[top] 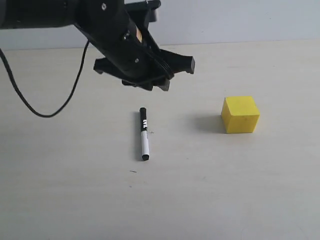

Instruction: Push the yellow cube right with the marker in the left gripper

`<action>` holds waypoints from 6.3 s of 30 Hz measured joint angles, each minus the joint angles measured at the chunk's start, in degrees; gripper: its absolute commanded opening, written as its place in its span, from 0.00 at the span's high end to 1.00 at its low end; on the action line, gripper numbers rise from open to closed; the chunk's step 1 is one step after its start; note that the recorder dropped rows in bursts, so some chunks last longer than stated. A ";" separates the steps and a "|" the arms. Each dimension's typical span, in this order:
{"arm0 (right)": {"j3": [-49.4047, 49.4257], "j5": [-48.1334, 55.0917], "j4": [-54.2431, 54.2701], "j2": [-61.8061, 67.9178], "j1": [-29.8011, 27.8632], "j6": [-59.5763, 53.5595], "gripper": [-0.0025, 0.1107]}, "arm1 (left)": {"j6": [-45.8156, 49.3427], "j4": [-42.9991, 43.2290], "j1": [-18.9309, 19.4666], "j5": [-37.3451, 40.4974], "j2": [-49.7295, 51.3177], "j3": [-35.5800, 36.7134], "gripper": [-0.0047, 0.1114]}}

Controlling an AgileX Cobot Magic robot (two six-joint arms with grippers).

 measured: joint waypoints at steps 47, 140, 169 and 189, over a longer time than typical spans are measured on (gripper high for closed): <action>0.00 0.00 0.00 0.00 0.00 0.00 0.98 | -10.75 29.20 6.72 -16.22 -42.34 32.21 0.96; 0.00 0.00 0.00 0.00 0.00 0.00 0.98 | 19.06 -0.73 34.98 -21.66 -104.88 80.88 0.96; 0.00 0.00 0.00 0.00 0.00 0.00 0.98 | 24.28 -0.73 34.98 -18.69 -104.88 80.88 0.96; 0.00 0.00 0.00 0.00 0.00 0.00 0.98 | 24.38 -0.73 34.98 -18.69 -104.88 80.88 0.96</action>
